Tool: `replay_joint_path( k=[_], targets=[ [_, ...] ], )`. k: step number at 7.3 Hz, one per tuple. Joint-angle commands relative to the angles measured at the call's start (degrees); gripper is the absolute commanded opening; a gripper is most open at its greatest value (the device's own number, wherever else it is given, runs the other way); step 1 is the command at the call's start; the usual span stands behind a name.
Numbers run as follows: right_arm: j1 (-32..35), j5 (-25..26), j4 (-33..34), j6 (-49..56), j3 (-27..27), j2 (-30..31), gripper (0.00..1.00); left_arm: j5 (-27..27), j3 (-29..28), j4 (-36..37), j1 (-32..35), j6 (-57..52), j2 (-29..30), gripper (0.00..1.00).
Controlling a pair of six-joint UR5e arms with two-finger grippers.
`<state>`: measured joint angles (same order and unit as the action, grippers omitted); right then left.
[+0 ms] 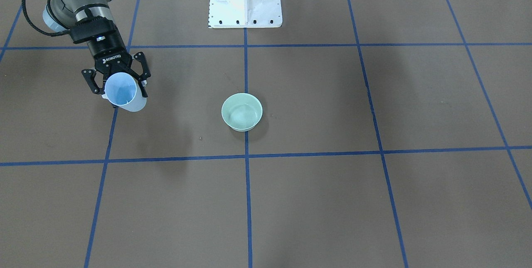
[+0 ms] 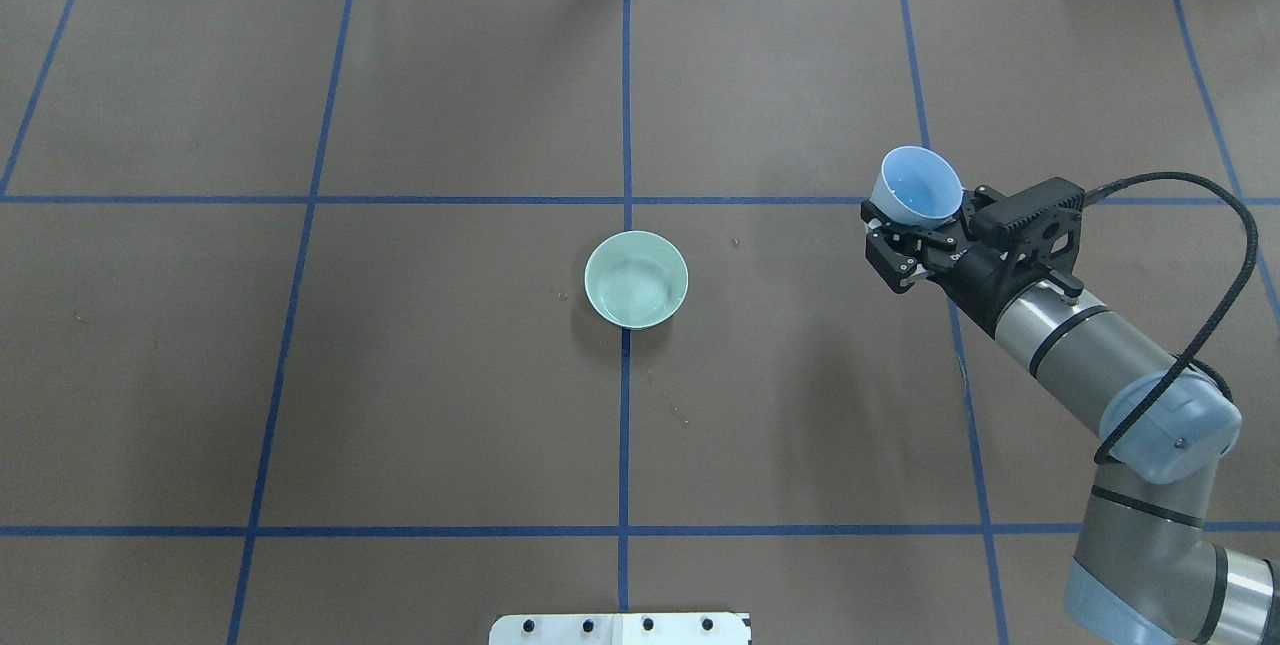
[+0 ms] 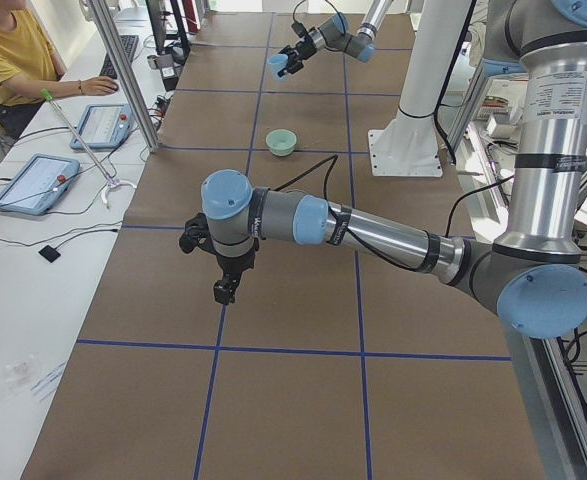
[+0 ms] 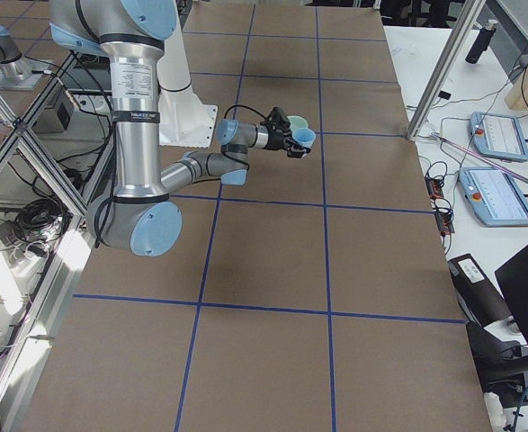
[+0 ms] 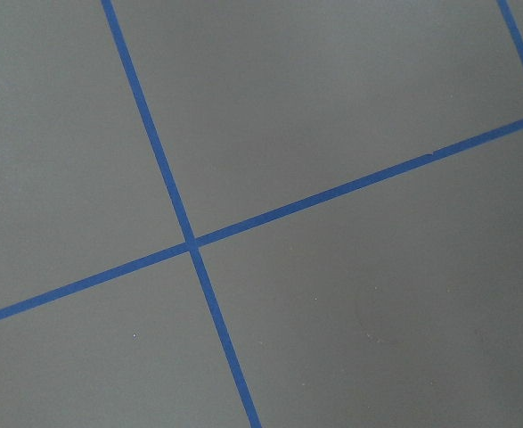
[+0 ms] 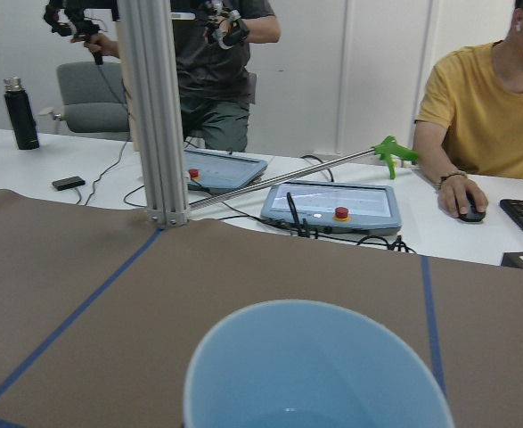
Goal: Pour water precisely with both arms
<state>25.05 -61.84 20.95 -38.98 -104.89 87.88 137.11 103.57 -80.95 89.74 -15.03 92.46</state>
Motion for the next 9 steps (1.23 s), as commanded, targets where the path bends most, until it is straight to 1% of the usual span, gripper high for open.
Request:
replay_joint_path(
  k=[1,2,4,5,6,9],
  targets=[
    [0.17,-11.84,-3.62,11.15,0.03,-0.16,0.00,0.00,0.14,0.00,0.00,0.00,0.00,1.00],
    [0.26,-15.90,-5.03,16.69,0.12,-0.77,0.00,0.00,0.31,-0.09,0.00,0.00,0.00,1.00],
    [1.05,-26.09,-3.91,18.75,0.38,-3.14,0.00,0.09,0.40,0.00,0.09,0.00,0.00,1.00],
    [0.97,-27.62,-3.12,19.98,0.91,-4.37,0.00,0.09,0.32,0.00,0.09,0.00,0.00,1.00],
    [0.97,-29.89,1.93,20.08,0.82,-6.47,0.00,0.09,0.31,0.00,0.09,-0.09,-0.09,1.00],
    [0.88,-30.53,13.11,20.35,0.91,-13.15,0.00,0.09,0.31,0.00,0.09,-0.09,-0.09,1.00]
  ],
)
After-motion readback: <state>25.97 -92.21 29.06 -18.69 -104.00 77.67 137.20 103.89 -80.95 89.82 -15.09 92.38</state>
